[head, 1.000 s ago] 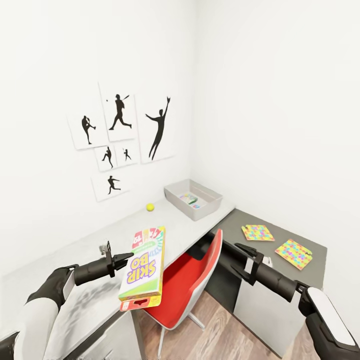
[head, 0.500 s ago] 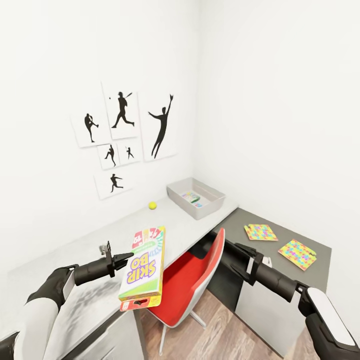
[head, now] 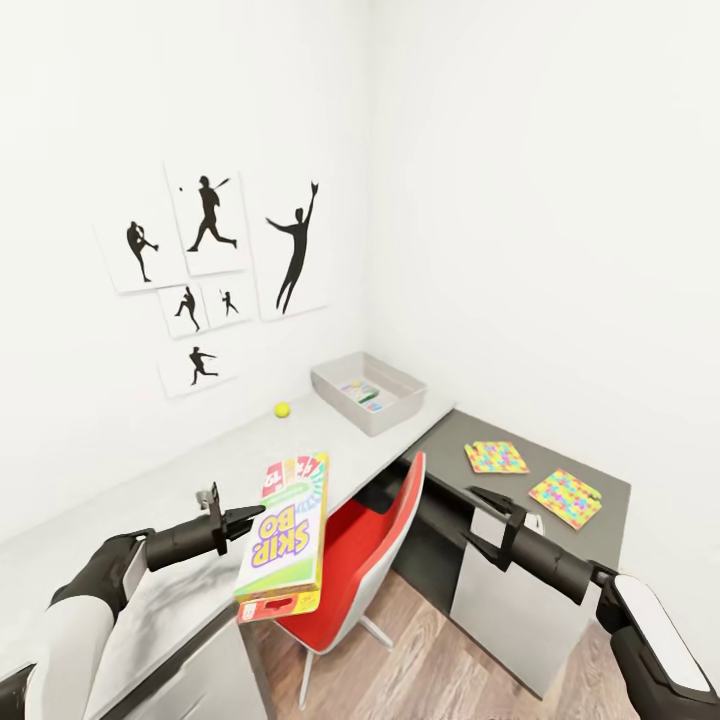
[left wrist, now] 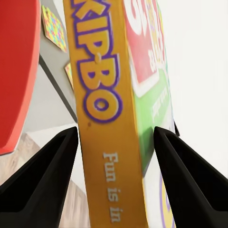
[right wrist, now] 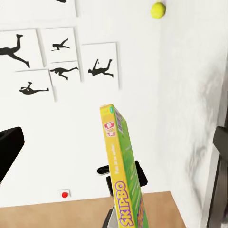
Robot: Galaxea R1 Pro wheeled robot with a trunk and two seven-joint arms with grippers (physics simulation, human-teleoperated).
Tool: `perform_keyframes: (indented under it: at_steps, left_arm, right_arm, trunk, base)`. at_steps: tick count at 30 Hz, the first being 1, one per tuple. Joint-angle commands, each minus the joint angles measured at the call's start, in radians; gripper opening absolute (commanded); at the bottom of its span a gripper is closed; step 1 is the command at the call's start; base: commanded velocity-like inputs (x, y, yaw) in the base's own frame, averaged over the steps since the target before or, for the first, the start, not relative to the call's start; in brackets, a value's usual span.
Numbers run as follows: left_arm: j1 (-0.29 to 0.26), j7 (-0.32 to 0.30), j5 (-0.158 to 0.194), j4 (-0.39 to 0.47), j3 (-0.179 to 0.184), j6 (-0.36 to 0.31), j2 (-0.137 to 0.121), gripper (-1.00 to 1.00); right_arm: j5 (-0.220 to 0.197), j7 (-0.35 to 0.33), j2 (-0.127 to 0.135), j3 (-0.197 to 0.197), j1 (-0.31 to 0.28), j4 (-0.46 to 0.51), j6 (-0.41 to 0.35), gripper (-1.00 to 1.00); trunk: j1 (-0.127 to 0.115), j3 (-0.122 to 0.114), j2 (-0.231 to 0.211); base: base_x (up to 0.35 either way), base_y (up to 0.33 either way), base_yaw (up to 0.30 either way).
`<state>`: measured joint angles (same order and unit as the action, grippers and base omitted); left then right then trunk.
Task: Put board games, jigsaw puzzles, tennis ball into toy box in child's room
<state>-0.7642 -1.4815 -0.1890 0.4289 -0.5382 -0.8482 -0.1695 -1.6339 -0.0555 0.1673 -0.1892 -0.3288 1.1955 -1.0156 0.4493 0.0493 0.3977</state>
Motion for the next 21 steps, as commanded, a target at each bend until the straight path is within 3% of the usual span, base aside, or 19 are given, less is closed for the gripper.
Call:
perform_keyframes:
  at_steps: [1,15,21]
  left_arm:
    - [-0.001,-0.006,-0.010,0.001,-0.006,-0.009,0.000,-1.00]
    - [-0.001,-0.007,-0.010,0.001,-0.006,-0.009,-0.001,-1.00]
    - [-0.001,-0.006,-0.010,0.001,-0.006,-0.009,-0.001,-1.00]
  right_arm:
    - [0.006,-0.006,0.000,-0.001,-0.001,-0.001,-0.004,1.00]
    - [0.006,-0.006,-0.001,0.002,-0.001,-0.001,-0.003,1.00]
    - [0.008,-0.005,0.000,0.001,-0.002,0.000,-0.003,1.00]
  trunk:
    - [0.001,0.003,0.002]
    - [0.001,0.006,0.002]
    - [0.001,0.006,0.002]
  base:
    - [0.080,-0.086,-0.127]
    - [0.196,-0.134,-0.022]
    - [0.051,-0.031,0.000]
